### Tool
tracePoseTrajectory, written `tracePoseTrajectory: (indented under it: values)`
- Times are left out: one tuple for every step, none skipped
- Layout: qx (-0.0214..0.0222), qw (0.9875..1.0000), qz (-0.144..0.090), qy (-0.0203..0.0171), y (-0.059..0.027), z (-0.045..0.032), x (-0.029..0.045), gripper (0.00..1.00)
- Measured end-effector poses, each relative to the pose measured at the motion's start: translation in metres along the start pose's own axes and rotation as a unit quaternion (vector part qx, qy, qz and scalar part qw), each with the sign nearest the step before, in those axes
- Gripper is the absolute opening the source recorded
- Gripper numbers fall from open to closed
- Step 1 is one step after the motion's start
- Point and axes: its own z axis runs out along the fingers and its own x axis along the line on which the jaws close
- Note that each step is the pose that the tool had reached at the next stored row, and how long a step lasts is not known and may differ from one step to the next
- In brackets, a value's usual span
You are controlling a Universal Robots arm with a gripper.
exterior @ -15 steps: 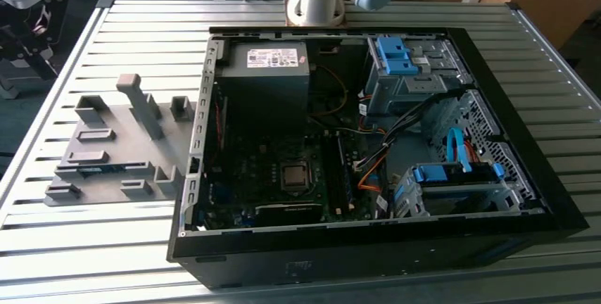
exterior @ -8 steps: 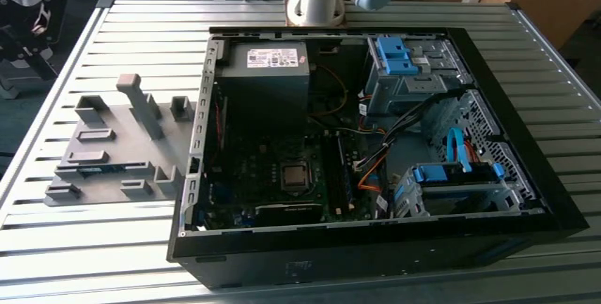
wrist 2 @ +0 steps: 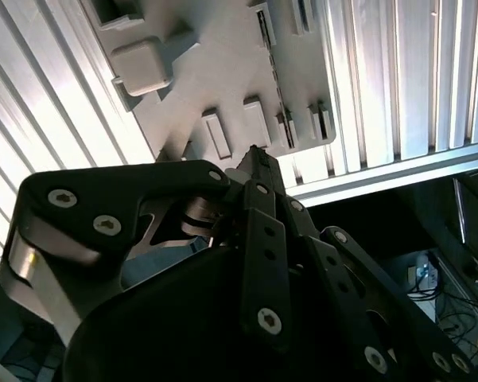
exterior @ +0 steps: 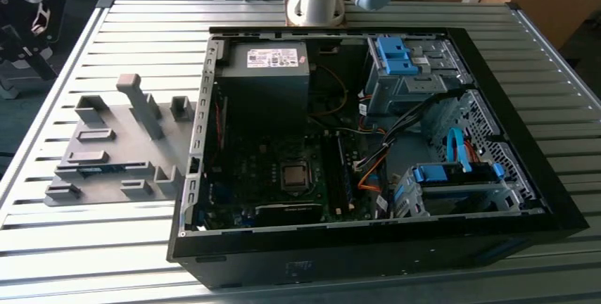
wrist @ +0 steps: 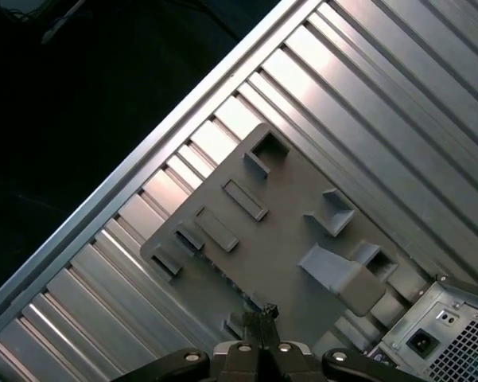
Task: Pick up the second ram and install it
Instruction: 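Pick up the second ram and move it above second insertion slot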
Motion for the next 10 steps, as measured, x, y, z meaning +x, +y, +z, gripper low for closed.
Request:
tracePoseTrajectory:
  values:
    - [0.0,1.0,-0.003,0.0001,0.0,0.0,0.0,0.11]
    - [0.0,1.0,-0.006,0.0002,0.0,0.0,0.0,0.11]
    - [0.0,1.0,-0.009,0.0003,0.0,0.0,0.0,0.11]
    - [-0.0001,0.9999,-0.014,0.0005,0.0,0.0,0.0,0.11]
    - [-0.0001,0.9998,-0.018,0.0006,0.0,0.0,0.0,0.11]
    - [-0.0002,0.9997,-0.023,0.0007,0.0,0.0,0.0,0.11]
    - [-0.0002,0.9996,-0.028,0.0008,0.0,0.0001,0.0,0.11]
    - [-0.0003,0.9994,-0.033,0.0009,0.0,0.0001,0.0,0.11]
    - [-0.0004,0.9993,-0.038,0.0011,-0.0001,0.0001,0.0,0.11]
    - [-0.0004,0.9991,-0.043,0.0012,0.0,0.0001,0.0001,0.11]
